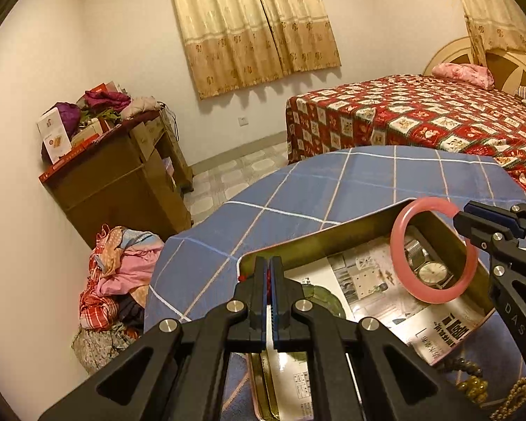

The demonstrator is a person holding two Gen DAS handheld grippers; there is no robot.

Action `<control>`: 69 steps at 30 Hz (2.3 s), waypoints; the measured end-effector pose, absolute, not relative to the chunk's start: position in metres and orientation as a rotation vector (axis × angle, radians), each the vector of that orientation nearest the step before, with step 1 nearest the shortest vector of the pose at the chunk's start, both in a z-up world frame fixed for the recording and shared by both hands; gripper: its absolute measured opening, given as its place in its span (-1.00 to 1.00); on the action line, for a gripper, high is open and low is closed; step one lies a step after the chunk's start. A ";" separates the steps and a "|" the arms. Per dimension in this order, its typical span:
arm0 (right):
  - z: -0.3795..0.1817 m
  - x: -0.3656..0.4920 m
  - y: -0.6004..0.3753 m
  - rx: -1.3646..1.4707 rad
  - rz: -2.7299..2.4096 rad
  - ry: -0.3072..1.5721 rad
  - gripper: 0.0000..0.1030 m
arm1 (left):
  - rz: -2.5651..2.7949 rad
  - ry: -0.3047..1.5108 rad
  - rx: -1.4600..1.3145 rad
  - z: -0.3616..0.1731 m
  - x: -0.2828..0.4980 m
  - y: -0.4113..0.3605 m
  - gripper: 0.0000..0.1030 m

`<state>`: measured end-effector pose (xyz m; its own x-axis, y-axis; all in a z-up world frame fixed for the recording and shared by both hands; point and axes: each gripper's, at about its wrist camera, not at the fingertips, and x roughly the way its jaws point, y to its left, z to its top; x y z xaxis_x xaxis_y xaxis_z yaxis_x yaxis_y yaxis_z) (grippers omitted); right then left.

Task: Organize jewelry
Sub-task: 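Carry the pink bangle into the tin with the right tool while the left tool drops the red cord there, then move both open tools back toward the bead strands beside the tin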

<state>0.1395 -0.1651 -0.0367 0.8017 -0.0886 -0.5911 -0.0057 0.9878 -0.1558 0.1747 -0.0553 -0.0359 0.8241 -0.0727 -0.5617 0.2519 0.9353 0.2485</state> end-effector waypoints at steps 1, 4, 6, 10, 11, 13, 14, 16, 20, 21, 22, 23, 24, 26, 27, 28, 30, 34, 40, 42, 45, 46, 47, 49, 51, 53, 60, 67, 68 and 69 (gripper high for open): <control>-0.038 0.140 -0.165 -0.153 -0.043 0.644 -0.79 | -0.176 0.581 0.321 -0.037 0.175 -0.055 -0.99; -0.041 0.143 -0.163 -0.157 -0.042 0.655 -0.79 | -0.179 0.588 0.323 -0.040 0.177 -0.055 -0.99; -0.043 0.143 -0.161 -0.160 -0.039 0.660 -0.79 | -0.180 0.592 0.323 -0.043 0.178 -0.055 -0.99; -0.045 0.145 -0.159 -0.164 -0.040 0.669 -0.78 | -0.180 0.600 0.325 -0.046 0.181 -0.056 -0.99; -0.046 0.145 -0.159 -0.165 -0.042 0.672 -0.78 | -0.183 0.604 0.325 -0.047 0.182 -0.056 -0.99; -0.048 0.148 -0.158 -0.165 -0.042 0.677 -0.78 | -0.183 0.605 0.328 -0.049 0.182 -0.055 -0.99; -0.048 0.149 -0.157 -0.166 -0.042 0.678 -0.79 | -0.182 0.607 0.329 -0.050 0.183 -0.054 -0.99; -0.048 0.148 -0.155 -0.170 -0.044 0.676 -0.79 | -0.182 0.612 0.325 -0.052 0.185 -0.051 -0.99; -0.049 0.149 -0.152 -0.168 -0.036 0.688 -0.79 | -0.177 0.619 0.334 -0.056 0.187 -0.049 -0.98; -0.049 0.149 -0.152 -0.166 -0.032 0.692 -0.78 | -0.183 0.625 0.337 -0.056 0.186 -0.050 -0.97; -0.049 0.149 -0.153 -0.165 -0.034 0.691 -0.73 | -0.181 0.627 0.345 -0.057 0.186 -0.052 -0.97; -0.049 0.148 -0.154 -0.161 -0.036 0.693 -0.63 | -0.172 0.628 0.355 -0.057 0.185 -0.053 -0.96; -0.049 0.148 -0.155 -0.154 -0.036 0.693 -0.56 | -0.170 0.629 0.360 -0.057 0.184 -0.053 -0.96; -0.047 0.144 -0.156 -0.148 -0.039 0.685 -0.29 | -0.175 0.631 0.364 -0.057 0.183 -0.053 -0.94; -0.046 0.142 -0.156 -0.150 -0.041 0.679 -0.23 | -0.169 0.631 0.365 -0.056 0.182 -0.052 -0.94; -0.044 0.140 -0.157 -0.154 -0.044 0.675 -0.15 | -0.166 0.633 0.362 -0.056 0.182 -0.051 -0.93; -0.042 0.136 -0.158 -0.156 -0.049 0.666 -0.11 | -0.162 0.639 0.352 -0.055 0.182 -0.049 -0.90; -0.040 0.125 -0.163 -0.144 -0.057 0.656 0.10 | -0.149 0.620 0.349 -0.052 0.176 -0.048 0.32; -0.039 0.111 -0.171 -0.125 -0.064 0.645 0.12 | -0.172 0.550 0.343 -0.038 0.162 -0.045 0.66; -0.039 0.107 -0.174 -0.121 -0.073 0.645 0.12 | -0.174 0.545 0.321 -0.032 0.162 -0.037 0.66; -0.040 0.101 -0.180 -0.101 -0.087 0.641 0.27 | -0.161 0.538 0.277 -0.025 0.162 -0.021 0.66; -0.040 0.099 -0.183 -0.096 -0.094 0.637 0.30 | -0.149 0.535 0.265 -0.022 0.163 -0.015 0.66; -0.040 0.098 -0.184 -0.093 -0.096 0.635 0.30 | -0.144 0.534 0.260 -0.021 0.164 -0.011 0.66; -0.042 0.096 -0.186 -0.084 -0.095 0.636 0.30 | -0.128 0.530 0.257 -0.020 0.165 -0.003 0.66; -0.045 0.096 -0.186 -0.080 -0.094 0.639 0.30 | -0.110 0.535 0.258 -0.021 0.167 0.002 0.66; -0.047 0.094 -0.185 -0.080 -0.092 0.642 0.30 | -0.096 0.540 0.255 -0.022 0.167 0.007 0.66; -0.046 0.084 -0.187 -0.089 -0.090 0.630 0.35 | -0.084 0.553 0.263 -0.032 0.148 0.015 0.66; -0.048 0.070 -0.184 -0.078 -0.078 0.627 0.41 | -0.095 0.587 0.264 -0.050 0.130 0.019 0.66; -0.049 0.068 -0.182 -0.083 -0.076 0.627 0.41 | -0.098 0.586 0.260 -0.049 0.128 0.018 0.66; -0.048 0.065 -0.181 -0.087 -0.072 0.626 0.41 | -0.102 0.581 0.258 -0.047 0.126 0.017 0.66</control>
